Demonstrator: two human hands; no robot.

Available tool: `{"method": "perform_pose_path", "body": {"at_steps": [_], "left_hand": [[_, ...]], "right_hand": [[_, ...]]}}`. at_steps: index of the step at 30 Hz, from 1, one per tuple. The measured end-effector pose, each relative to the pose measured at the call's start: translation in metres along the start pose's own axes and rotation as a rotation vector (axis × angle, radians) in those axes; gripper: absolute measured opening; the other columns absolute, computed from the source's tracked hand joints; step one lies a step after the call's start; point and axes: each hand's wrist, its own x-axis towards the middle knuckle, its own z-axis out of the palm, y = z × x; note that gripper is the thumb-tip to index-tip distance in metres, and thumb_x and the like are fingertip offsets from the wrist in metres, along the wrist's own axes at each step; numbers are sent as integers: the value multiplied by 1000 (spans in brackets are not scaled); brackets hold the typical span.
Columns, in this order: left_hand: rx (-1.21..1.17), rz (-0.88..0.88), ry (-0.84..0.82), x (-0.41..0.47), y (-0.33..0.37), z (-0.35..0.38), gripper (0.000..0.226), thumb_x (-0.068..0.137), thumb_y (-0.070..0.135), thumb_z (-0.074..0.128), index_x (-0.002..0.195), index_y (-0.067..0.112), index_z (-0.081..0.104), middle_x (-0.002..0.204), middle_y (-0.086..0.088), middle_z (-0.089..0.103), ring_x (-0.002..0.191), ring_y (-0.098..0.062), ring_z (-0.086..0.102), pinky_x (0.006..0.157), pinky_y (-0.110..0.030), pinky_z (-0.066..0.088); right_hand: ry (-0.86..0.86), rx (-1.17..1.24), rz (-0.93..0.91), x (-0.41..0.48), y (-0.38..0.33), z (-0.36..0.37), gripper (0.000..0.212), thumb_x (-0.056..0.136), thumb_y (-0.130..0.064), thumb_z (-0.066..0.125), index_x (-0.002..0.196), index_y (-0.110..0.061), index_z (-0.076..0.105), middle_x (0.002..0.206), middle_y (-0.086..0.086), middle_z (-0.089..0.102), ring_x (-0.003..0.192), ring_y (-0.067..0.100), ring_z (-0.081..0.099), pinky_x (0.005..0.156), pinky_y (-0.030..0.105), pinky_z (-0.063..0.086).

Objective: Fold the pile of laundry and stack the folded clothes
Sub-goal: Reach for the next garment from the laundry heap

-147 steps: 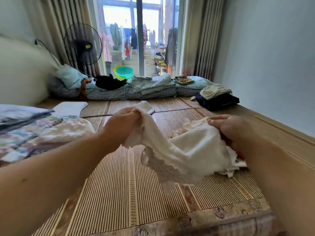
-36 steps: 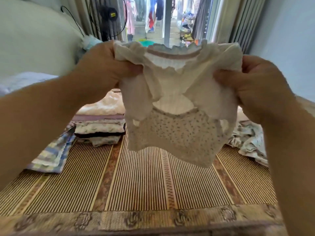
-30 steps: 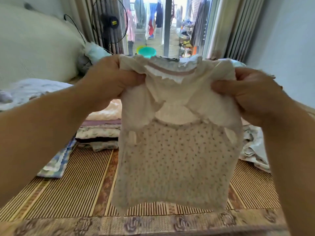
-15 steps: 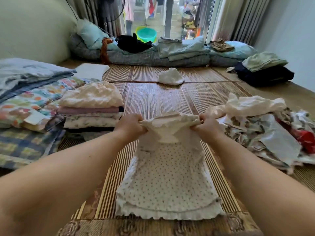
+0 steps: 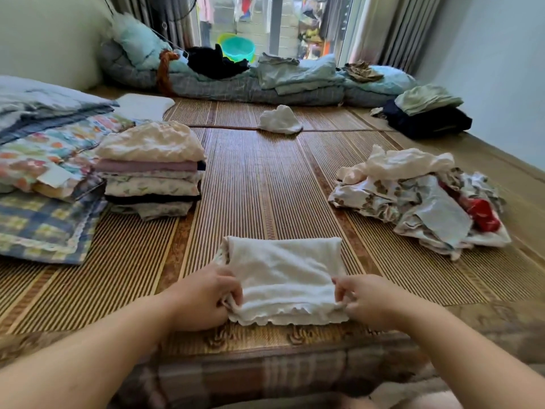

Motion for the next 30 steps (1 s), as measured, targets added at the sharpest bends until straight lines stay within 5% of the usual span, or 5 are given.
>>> {"method": "perform_pose_path", "body": {"at_steps": [5,12,21,26,30], "left_hand": [[63,-21,-6,7,6,1,13,87,28,56,87,41,58,97,23,48,91,3,43,78,-16,37],[55,-62,-11,18,35,6,18,94,40,53,110,35,60,105,14,65,90,-4,60,80,-19,51],[60,106,79,14,44,-3,52,86,56,56,135,42,45,141,19,44,128,-2,39,111,-30,34],[130,33,-203,-1,9,8,88,76,68,59,149,45,15,158,22,5,145,0,-2,112,-24,-2],[139,20,-206,-7,16,10,94,72,67,65,149,45,15,158,23,4,145,-3,1,109,-22,-1]], "right_hand": [[66,-109,42,-1,-16,12,33,93,-57,42,114,-40,61,150,-15,37,127,13,47,114,55,22],[150,-294,159,54,-14,11,51,101,-32,29,148,-48,14,162,2,-9,146,34,-14,109,67,-9],[451,121,-449,33,-42,16,44,96,-26,52,138,-39,42,147,-16,38,130,-6,31,116,37,31],[82,-403,-513,7,-41,71,111,69,-77,57,144,-45,-19,155,-16,-19,142,6,-18,116,37,-6],[229,-549,-567,16,-25,85,91,71,-62,60,149,-32,23,155,5,29,140,21,22,107,48,37]]}}
